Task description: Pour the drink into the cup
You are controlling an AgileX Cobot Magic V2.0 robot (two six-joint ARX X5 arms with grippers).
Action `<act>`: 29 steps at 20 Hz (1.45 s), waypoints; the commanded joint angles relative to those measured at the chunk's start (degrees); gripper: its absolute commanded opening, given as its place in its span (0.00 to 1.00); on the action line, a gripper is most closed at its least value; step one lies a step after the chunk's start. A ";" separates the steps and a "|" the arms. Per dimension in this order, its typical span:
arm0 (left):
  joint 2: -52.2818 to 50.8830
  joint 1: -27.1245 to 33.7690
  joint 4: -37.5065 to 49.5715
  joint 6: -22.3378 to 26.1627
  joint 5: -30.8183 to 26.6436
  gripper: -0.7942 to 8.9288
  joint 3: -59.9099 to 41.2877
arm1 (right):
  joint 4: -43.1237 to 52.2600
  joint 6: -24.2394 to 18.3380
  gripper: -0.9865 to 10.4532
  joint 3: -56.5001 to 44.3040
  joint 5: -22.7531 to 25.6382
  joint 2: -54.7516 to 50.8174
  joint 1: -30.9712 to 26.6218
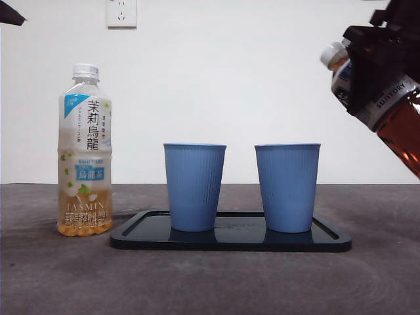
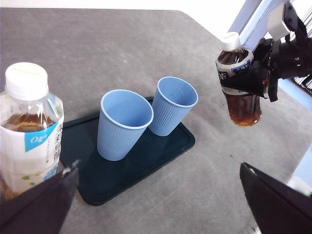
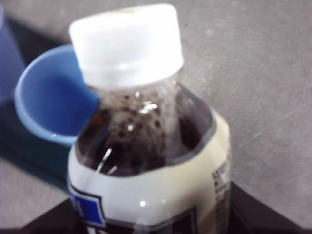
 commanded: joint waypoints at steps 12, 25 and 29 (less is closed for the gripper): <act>0.28 -0.20 -0.57 1.97 -0.22 0.63 0.92 | -17.51 -13.77 0.24 15.04 30.86 16.09 13.68; 0.28 -0.31 -0.68 1.73 -0.17 0.63 0.92 | -19.17 -22.36 0.24 15.26 45.66 22.75 18.49; 0.28 -1.60 -1.84 1.75 -0.17 0.63 0.92 | -19.17 -22.53 0.24 15.26 45.83 23.39 18.71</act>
